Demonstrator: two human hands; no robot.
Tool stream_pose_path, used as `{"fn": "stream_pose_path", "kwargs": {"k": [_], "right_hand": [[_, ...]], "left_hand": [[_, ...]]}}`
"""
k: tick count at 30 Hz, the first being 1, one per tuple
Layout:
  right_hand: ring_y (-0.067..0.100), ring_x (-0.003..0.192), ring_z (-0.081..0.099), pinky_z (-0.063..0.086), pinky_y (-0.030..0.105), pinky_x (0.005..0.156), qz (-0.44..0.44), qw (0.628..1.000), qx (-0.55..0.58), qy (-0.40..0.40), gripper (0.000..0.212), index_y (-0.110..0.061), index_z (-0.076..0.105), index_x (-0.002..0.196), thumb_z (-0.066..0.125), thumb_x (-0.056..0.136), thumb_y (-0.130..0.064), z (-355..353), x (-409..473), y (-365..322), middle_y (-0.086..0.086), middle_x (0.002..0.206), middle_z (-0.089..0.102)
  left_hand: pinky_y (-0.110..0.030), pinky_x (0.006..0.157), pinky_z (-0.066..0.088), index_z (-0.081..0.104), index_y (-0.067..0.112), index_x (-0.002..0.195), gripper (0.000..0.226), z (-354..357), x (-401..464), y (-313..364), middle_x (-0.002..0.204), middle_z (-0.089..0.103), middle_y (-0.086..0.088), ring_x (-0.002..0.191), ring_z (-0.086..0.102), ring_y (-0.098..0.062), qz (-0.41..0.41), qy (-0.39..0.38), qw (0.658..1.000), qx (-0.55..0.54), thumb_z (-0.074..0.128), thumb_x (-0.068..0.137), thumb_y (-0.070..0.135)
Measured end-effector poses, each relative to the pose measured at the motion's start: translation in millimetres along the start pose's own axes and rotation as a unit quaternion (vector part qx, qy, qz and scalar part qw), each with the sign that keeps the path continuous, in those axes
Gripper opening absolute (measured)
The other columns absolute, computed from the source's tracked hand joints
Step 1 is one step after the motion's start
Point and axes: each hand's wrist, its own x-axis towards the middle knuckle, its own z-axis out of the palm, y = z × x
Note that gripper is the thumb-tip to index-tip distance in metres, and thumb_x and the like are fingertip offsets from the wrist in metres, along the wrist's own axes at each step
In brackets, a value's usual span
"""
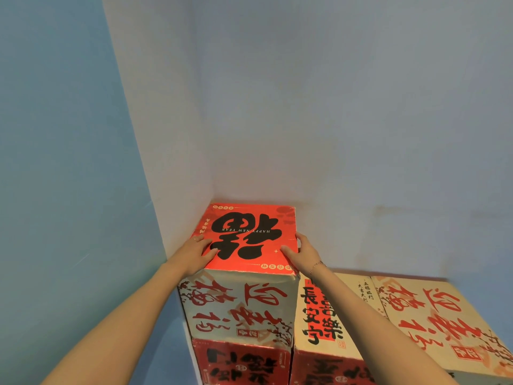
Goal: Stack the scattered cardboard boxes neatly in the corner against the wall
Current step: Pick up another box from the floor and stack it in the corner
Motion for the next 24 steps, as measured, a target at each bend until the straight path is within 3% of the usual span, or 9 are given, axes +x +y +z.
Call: {"fn": "stream_pose_path", "kwargs": {"k": [6,11,18,24], "right_hand": [[0.013,0.087,0.062,0.052,0.027,0.077,-0.008,1.000,0.017,-0.013,0.065,-0.020,0.025,0.143,0.058,0.090,-0.035,-6.4,-4.7,5.3,0.007,0.125,0.059],[0.026,0.131,0.042,0.039,0.040,0.104,-0.013,0.999,-0.044,-0.002,0.069,-0.017,0.027,0.144,0.057,0.088,-0.043,-22.0,-14.7,11.9,0.011,0.146,0.039],[0.026,0.134,0.038,0.036,0.040,0.109,-0.019,0.991,-0.125,0.046,0.059,-0.017,0.031,0.143,0.053,0.091,-0.037,-74.4,-47.1,37.5,0.009,0.148,0.033],[0.022,0.135,0.036,0.030,0.033,0.109,0.030,0.977,-0.193,0.082,0.054,-0.016,0.032,0.143,0.048,0.094,-0.033,-142.7,-98.5,81.2,0.008,0.148,0.032]], "left_hand": [[-0.032,0.109,0.032,0.043,0.014,0.141,0.050,-6.1,-0.1,9.0,0.140,0.046,-0.008,0.129,0.042,-0.021,0.013,0.003,1.000,0.002,0.042,0.098,0.041],[-0.032,0.104,0.038,0.048,0.018,0.138,0.047,-7.0,2.5,29.1,0.135,0.052,-0.005,0.123,0.048,-0.019,0.040,0.001,0.999,-0.005,0.045,0.096,0.040],[-0.040,0.107,0.038,0.045,0.018,0.140,0.047,-3.6,13.6,108.3,0.138,0.051,-0.004,0.131,0.044,-0.021,0.141,-0.007,0.990,0.002,0.042,0.097,0.040],[-0.033,0.111,0.029,0.042,0.014,0.142,0.050,20.7,19.1,196.8,0.144,0.045,-0.006,0.134,0.039,-0.019,0.247,-0.037,0.968,0.009,0.040,0.099,0.039]]}}
